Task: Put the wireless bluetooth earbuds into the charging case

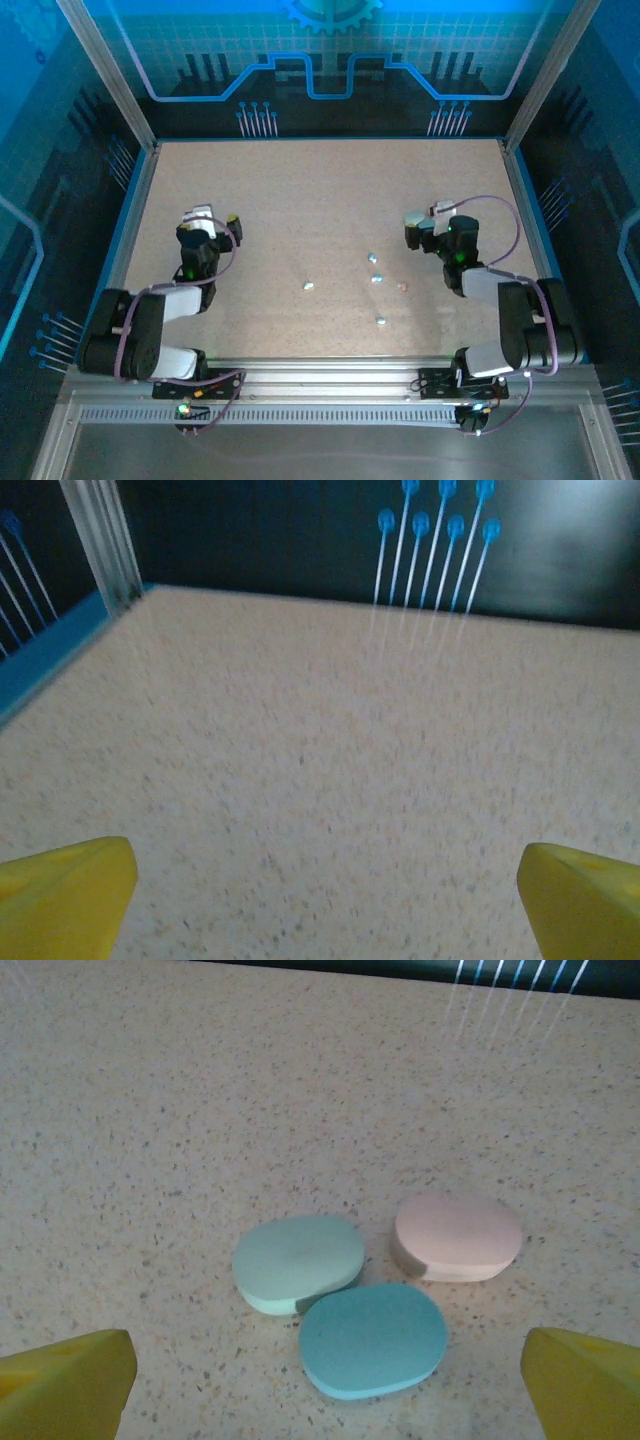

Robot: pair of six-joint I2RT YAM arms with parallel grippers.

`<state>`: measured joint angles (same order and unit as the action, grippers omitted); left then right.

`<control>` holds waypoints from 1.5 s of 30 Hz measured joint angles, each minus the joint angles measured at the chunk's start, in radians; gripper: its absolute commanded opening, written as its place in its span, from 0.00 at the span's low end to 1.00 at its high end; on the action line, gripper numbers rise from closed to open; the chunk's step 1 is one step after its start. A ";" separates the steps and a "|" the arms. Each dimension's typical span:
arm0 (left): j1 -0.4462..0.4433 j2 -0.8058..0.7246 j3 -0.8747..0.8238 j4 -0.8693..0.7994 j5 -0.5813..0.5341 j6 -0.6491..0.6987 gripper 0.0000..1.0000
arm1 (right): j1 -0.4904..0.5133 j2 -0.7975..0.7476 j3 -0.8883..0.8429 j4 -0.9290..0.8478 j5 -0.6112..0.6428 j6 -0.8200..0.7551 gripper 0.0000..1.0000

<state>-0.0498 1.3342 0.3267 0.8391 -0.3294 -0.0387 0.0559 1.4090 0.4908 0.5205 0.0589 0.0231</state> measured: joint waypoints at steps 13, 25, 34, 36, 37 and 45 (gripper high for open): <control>0.005 -0.364 0.254 -0.612 -0.045 -0.362 0.99 | -0.050 -0.076 0.485 -0.678 -0.089 0.288 0.99; -0.166 -0.348 0.256 -0.786 0.313 -0.533 0.99 | -0.057 0.177 0.710 -0.933 -0.292 0.301 0.78; -0.353 -0.295 0.256 -0.813 0.310 -0.537 0.99 | -0.044 0.394 0.917 -1.068 -0.247 0.280 0.75; -0.362 -0.291 0.256 -0.813 0.306 -0.538 0.99 | -0.036 0.435 0.958 -1.107 -0.223 0.279 0.74; -0.364 -0.290 0.256 -0.813 0.302 -0.538 0.99 | -0.031 0.462 0.985 -1.128 -0.207 0.275 0.74; -0.367 -0.294 0.256 -0.819 0.284 -0.537 0.99 | -0.003 0.602 1.100 -1.226 -0.134 0.257 0.74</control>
<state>-0.4164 1.0401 0.5831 0.0196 -0.0456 -0.5758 0.0532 2.0113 1.5909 -0.7052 -0.0753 0.2802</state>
